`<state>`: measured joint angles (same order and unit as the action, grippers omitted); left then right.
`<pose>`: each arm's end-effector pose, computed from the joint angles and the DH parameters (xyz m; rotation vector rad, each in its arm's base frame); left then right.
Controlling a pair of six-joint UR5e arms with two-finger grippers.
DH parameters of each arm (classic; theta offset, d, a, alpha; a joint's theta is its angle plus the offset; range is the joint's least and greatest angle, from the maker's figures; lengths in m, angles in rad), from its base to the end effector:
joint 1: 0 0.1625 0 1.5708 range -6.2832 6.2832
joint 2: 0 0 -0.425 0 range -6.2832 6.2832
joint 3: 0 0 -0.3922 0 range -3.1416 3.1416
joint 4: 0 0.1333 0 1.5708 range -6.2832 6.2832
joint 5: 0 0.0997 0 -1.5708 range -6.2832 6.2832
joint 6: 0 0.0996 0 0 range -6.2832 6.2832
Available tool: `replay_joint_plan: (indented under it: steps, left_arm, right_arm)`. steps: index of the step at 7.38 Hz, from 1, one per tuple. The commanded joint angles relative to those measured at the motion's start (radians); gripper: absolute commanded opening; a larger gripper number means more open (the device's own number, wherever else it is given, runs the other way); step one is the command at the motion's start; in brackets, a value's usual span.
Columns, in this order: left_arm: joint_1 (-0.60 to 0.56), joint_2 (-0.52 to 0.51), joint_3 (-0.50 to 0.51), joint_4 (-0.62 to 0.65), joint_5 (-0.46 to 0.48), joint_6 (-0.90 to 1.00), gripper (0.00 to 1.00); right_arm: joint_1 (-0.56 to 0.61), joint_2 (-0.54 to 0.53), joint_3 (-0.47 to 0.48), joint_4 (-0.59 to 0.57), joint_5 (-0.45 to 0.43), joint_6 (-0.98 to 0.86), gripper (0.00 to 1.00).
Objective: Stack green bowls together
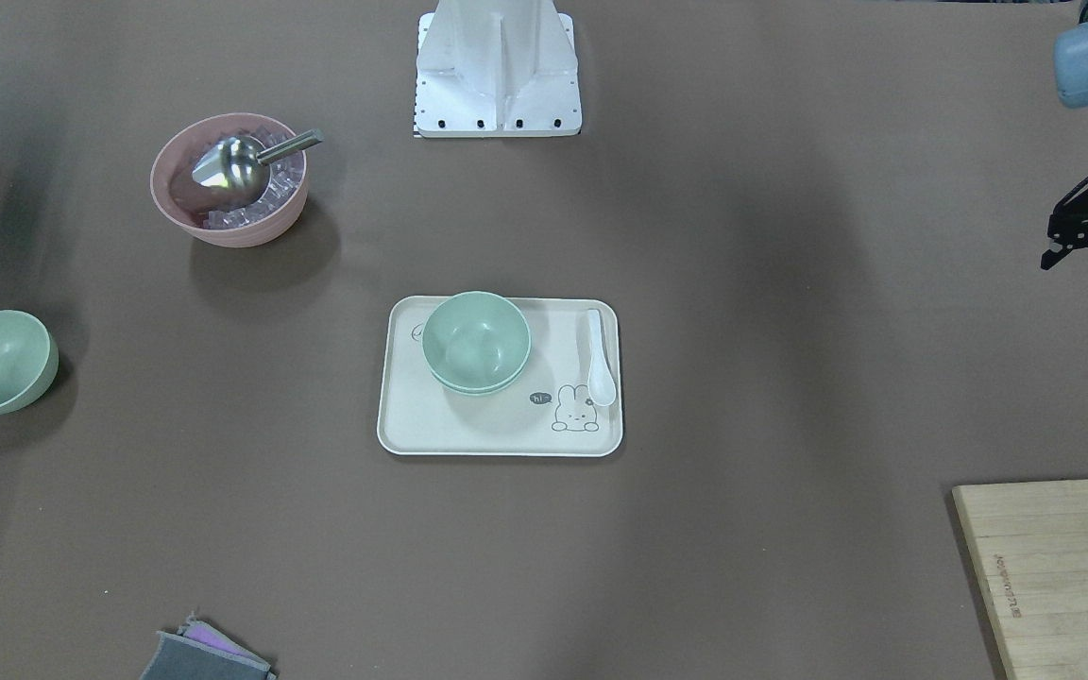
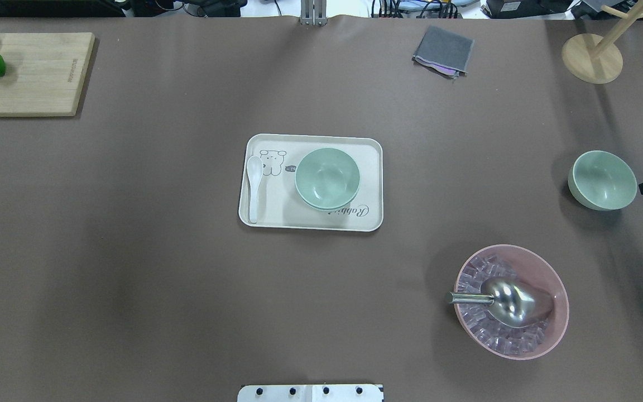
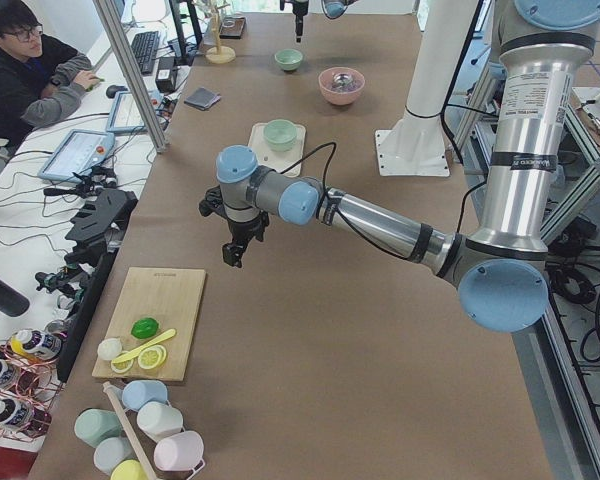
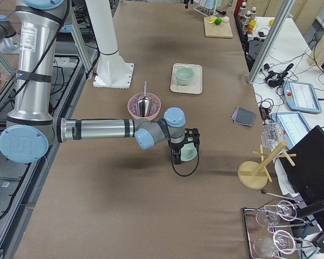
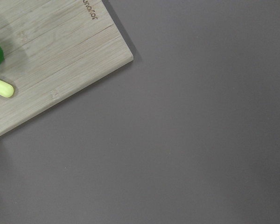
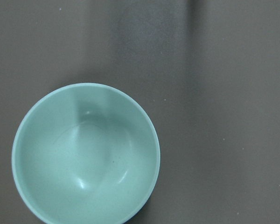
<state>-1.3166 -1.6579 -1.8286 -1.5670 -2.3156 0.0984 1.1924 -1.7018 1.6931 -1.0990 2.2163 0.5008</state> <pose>0.0682 -0.5242 0.4889 0.2691 0.7672 0.4601 -0.1023 -0.4559 0.6139 0.1345 -0.7629 -0.0332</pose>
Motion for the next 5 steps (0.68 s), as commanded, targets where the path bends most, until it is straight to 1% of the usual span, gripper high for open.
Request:
replay_joint_plan:
  steps: [1, 2, 4, 5]
  left_arm:
    - [-0.001, 0.003, -0.003, -0.002, -0.001, 0.001, 0.98]
    - [-0.001, 0.013, -0.005, -0.011, -0.001, 0.001, 0.98]
    - [-0.001, 0.023, -0.003, -0.028, 0.001, -0.002, 0.98]
    - [-0.001, 0.023, -0.003, -0.028, 0.001, -0.002, 0.98]
  right_arm:
    - [-0.007, 0.089, -0.094, 0.007, -0.018, 0.034, 0.89]
    - [-0.008, 0.097, -0.096, 0.007, -0.017, 0.079, 0.8]
    - [-0.028, 0.097, -0.102, 0.008, -0.021, 0.082, 0.63]
    - [-0.042, 0.099, -0.107, 0.008, -0.021, 0.082, 0.61]
